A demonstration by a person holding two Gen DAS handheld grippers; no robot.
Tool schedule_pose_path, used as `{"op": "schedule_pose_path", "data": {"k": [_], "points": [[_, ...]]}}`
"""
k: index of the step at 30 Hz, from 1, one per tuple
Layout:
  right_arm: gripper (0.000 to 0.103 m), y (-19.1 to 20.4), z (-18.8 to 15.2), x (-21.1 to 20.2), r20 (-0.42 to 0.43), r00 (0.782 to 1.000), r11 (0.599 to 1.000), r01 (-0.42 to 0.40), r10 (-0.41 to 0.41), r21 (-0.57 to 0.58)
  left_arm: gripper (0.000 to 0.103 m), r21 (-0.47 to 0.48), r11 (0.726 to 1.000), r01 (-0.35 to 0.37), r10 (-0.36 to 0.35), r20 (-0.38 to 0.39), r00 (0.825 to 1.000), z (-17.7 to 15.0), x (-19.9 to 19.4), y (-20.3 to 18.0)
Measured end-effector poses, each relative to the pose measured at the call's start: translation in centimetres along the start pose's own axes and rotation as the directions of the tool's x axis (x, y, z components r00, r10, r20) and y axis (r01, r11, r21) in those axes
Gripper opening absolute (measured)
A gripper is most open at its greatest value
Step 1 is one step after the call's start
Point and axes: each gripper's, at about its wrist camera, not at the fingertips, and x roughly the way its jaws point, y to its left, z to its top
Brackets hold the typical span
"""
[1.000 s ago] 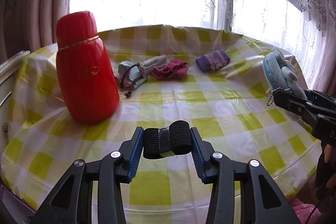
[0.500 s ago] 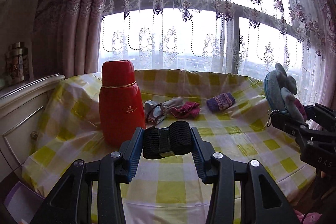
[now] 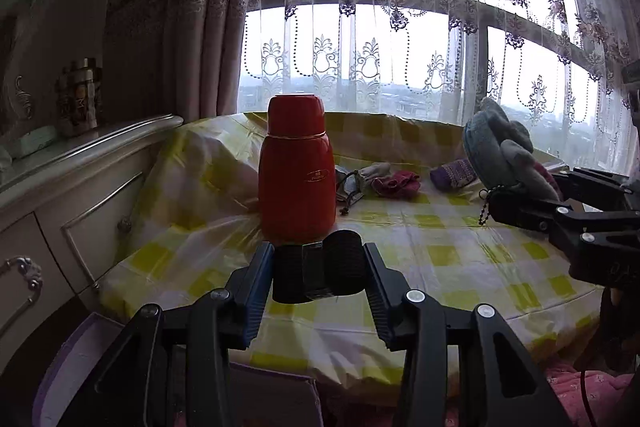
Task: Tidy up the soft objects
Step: 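Lift the slipper and hair tie and carry both grippers over the purple box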
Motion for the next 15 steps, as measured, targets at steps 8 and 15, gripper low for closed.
{"op": "schedule_pose_path", "data": {"k": [8, 15], "points": [[0.054, 6.0, 1.3, 3.4, -0.133, 0.969, 0.972, -0.221, 0.209, -0.082, 0.046, -0.071, 0.989, -0.128, 0.121, -0.106, 0.987, -2.1, -1.2, 5.5], [0.054, 10.1, 1.2, 6.0, -0.242, 0.921, 0.934, -0.339, 0.304, -0.117, 0.046, -0.123, 0.973, -0.196, 0.173, -0.181, 0.968, -4.0, -1.8, 9.1]]}}
